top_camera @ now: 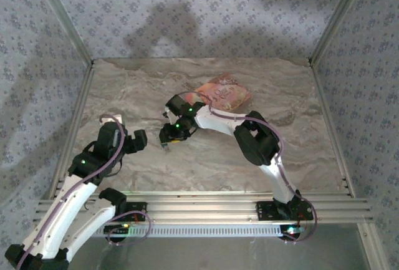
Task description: Unlock the padlock with the key
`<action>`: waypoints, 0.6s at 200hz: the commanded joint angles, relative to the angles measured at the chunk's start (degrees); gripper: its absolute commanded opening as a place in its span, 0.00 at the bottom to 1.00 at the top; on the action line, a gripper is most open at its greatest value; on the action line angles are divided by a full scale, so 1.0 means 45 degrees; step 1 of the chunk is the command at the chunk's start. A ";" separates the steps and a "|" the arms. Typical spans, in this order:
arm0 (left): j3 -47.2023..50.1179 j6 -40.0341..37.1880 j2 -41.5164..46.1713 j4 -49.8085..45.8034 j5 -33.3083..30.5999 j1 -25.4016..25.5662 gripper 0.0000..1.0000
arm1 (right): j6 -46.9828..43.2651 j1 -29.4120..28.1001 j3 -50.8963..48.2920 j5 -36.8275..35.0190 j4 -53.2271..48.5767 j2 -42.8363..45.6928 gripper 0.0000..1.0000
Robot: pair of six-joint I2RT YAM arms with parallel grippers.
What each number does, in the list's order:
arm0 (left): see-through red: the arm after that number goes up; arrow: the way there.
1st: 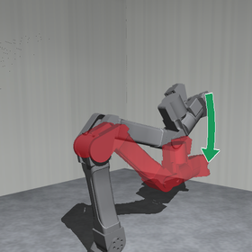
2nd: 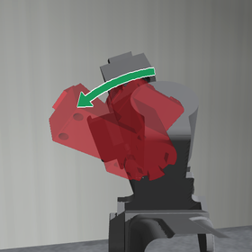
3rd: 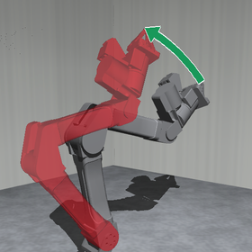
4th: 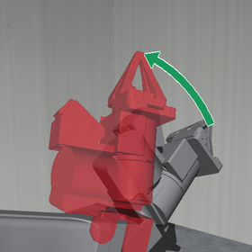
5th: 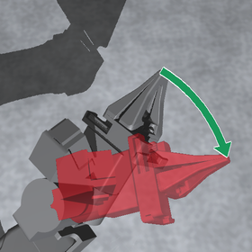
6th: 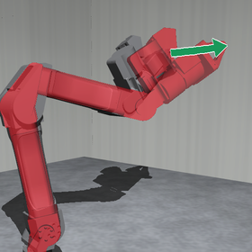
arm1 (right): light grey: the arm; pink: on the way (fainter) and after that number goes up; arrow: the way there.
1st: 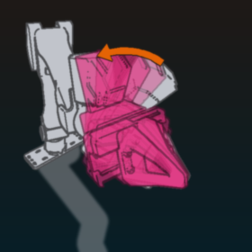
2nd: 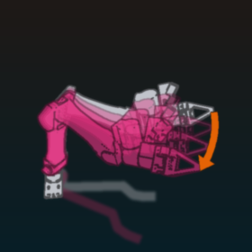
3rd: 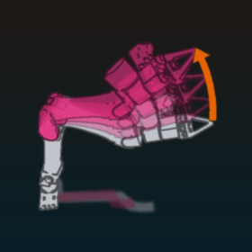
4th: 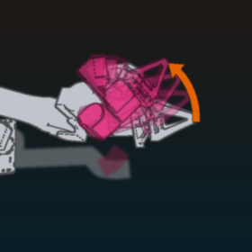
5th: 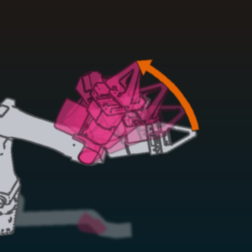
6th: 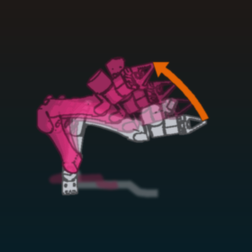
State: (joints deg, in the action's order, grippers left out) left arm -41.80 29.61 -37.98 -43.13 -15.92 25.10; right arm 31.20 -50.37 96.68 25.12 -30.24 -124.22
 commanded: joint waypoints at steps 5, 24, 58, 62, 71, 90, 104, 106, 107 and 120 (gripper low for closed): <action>-0.0084 -0.0397 0.0004 0.0135 -0.0156 -0.0127 0.98 | -0.1121 0.0077 0.0374 -0.1545 -0.1583 0.2147 0.50; -0.0378 -0.1090 0.0021 0.0434 0.0094 -0.0196 0.98 | -0.1555 0.0300 -0.0186 -0.2738 -0.1737 0.3628 0.53; -0.0984 -0.2087 -0.0252 0.1214 0.0001 -0.0800 0.98 | -0.2110 0.1174 -0.2296 -0.5066 -0.1412 0.7158 0.59; -0.1062 -0.2225 -0.0338 0.1340 -0.0119 -0.0917 0.98 | -0.2178 0.1323 -0.2636 -0.5414 -0.1360 0.7643 0.60; -0.1195 -0.2620 -0.0564 0.1584 -0.0342 -0.1143 0.98 | -0.2435 0.1662 -0.3354 -0.6179 -0.1245 0.8755 0.63; -0.1083 -0.4170 -0.0983 0.2714 -0.0446 -0.1432 0.98 | -0.2919 0.2702 -0.5324 -0.7680 -0.0995 1.1136 0.72; -0.0706 -0.5361 -0.1285 0.3728 -0.0478 -0.1510 0.98 | -0.3110 0.3677 -0.7116 -0.8720 -0.0129 1.2800 0.84; -0.0651 -0.5586 -0.1331 0.3917 -0.0498 -0.1529 0.98 | -0.3121 0.3850 -0.7361 -0.8877 -0.0022 1.3035 0.86; -0.0603 -0.5682 -0.1368 0.3988 -0.0501 -0.1532 0.98 | -0.3133 0.3947 -0.7480 -0.8920 0.0038 1.3142 0.87; -0.0156 -0.6244 -0.1916 0.4897 -0.0980 -0.1693 0.98 | -0.3329 0.5024 -0.9000 -0.9727 0.0851 1.4415 0.97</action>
State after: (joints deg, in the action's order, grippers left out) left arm -44.97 11.66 -43.35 -31.11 -17.10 18.63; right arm 19.33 -34.00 66.30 -6.98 -30.52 -66.74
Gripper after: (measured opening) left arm 0.979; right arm 0.899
